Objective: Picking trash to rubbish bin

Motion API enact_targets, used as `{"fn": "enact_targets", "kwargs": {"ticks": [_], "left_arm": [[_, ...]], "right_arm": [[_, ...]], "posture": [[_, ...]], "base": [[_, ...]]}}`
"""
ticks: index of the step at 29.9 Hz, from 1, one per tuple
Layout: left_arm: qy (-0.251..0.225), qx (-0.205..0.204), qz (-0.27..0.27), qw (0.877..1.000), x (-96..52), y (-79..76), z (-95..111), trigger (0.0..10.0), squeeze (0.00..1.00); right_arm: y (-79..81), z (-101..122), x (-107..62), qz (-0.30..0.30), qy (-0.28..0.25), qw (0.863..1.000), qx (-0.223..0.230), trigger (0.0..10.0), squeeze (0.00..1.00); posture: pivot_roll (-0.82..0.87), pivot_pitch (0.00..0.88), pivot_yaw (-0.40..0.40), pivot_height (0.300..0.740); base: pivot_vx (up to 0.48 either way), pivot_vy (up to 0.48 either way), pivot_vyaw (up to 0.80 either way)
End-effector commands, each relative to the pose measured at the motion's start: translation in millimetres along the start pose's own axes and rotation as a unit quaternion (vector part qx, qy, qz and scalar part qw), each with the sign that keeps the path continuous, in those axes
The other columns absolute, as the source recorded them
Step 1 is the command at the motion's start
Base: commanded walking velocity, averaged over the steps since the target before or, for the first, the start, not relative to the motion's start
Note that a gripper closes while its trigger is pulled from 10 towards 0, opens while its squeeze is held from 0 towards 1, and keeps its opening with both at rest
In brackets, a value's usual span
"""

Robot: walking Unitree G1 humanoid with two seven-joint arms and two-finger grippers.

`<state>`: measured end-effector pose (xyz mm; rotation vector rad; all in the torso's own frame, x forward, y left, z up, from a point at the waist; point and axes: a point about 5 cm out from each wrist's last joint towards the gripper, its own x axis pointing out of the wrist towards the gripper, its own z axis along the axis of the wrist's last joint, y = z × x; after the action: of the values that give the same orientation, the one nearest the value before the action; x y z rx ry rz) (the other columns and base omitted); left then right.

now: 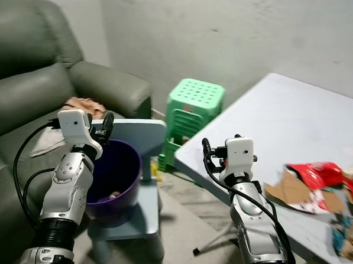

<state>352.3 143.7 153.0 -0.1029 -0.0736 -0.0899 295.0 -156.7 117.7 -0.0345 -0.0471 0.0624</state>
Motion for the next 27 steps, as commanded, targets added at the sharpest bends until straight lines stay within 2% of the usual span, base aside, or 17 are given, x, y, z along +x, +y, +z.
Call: {"fn": "enact_targets", "kwargs": {"ticks": [1,24,27], "left_arm": [[0.004,0.002,-0.012,1.0,3.5,-6.5,1.7,10.0,0.0],[0.024,-0.026,-0.013,0.999,0.9,-11.2,-4.7,10.0,0.0],[0.025,-0.026,-0.013,0.999,0.2,-12.0,-5.1,10.0,0.0]], "right_arm": [[-0.3,-0.4,-1.1,-0.001,0.0,1.0,-0.002,10.0,0.0],[3.1,-2.0,-3.8,0.008,0.005,1.0,0.003,10.0,0.0],[3.3,-0.7,-4.0,0.01,0.0,1.0,0.007,10.0,0.0]], "posture": [[-0.03,0.0,-0.054,0.74],[-0.02,0.0,-0.066,0.74],[-0.02,0.0,-0.067,0.74]], "base": [[0.0,0.0,-0.74],[0.0,0.0,-0.75],[0.0,0.0,-0.28]]}}
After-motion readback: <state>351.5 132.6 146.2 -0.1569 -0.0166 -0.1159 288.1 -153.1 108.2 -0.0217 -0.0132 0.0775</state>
